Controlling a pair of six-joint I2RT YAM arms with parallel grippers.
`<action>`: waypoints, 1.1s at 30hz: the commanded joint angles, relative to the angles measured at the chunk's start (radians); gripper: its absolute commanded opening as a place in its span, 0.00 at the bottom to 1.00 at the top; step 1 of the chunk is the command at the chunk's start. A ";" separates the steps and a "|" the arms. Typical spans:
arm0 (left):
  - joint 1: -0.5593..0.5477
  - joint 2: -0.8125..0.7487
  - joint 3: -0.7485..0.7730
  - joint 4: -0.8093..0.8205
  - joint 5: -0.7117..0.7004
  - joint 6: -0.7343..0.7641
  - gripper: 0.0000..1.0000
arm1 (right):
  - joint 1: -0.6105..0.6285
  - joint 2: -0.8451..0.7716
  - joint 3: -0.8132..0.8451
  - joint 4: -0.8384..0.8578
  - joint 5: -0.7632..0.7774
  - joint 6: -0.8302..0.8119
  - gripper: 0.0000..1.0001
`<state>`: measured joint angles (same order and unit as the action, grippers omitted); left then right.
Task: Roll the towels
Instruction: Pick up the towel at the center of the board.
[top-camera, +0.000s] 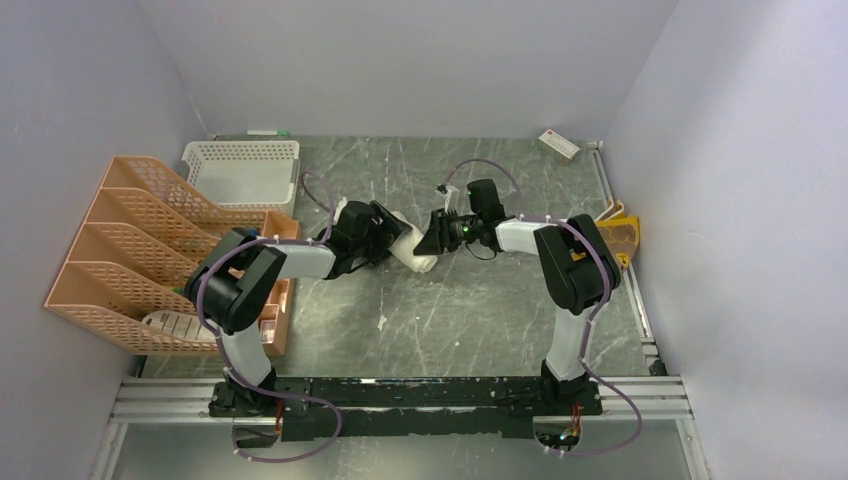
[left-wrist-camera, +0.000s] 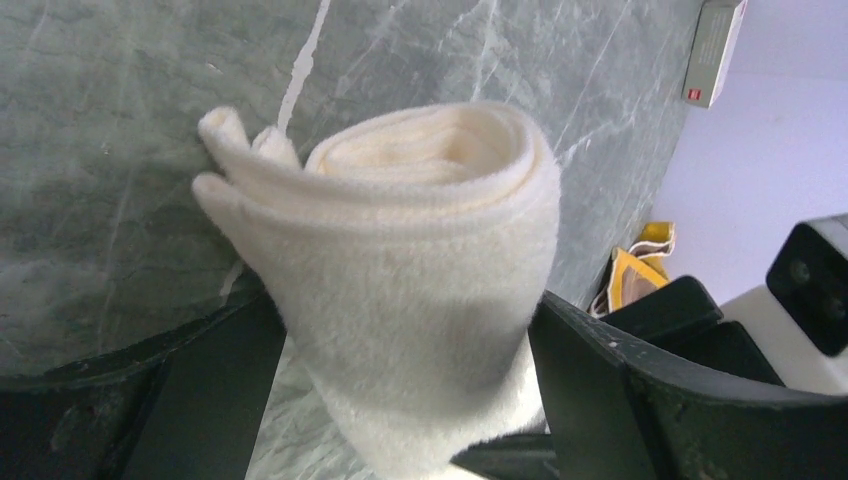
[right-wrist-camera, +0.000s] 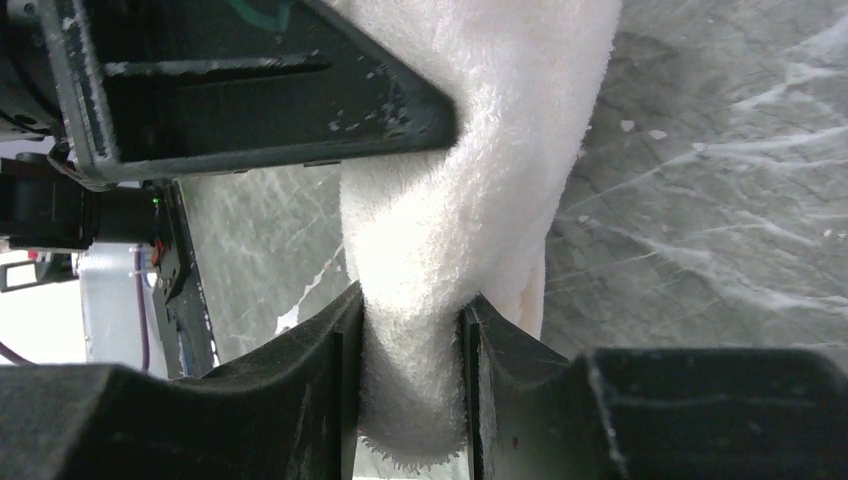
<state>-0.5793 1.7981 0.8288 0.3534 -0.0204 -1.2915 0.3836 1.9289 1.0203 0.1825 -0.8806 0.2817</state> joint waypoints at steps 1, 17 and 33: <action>-0.008 0.006 0.009 0.037 -0.099 -0.048 1.00 | 0.021 -0.057 -0.003 -0.054 -0.040 -0.047 0.35; -0.008 0.017 -0.013 0.184 -0.037 0.020 0.73 | 0.045 -0.068 -0.001 -0.009 -0.129 -0.006 0.36; 0.112 -0.055 0.424 -0.370 -0.047 0.594 0.07 | -0.038 -0.288 0.075 -0.126 0.111 -0.038 1.00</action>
<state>-0.5388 1.7981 1.0897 0.2089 -0.0315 -0.9588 0.4007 1.7813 1.0641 0.0734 -0.8925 0.2485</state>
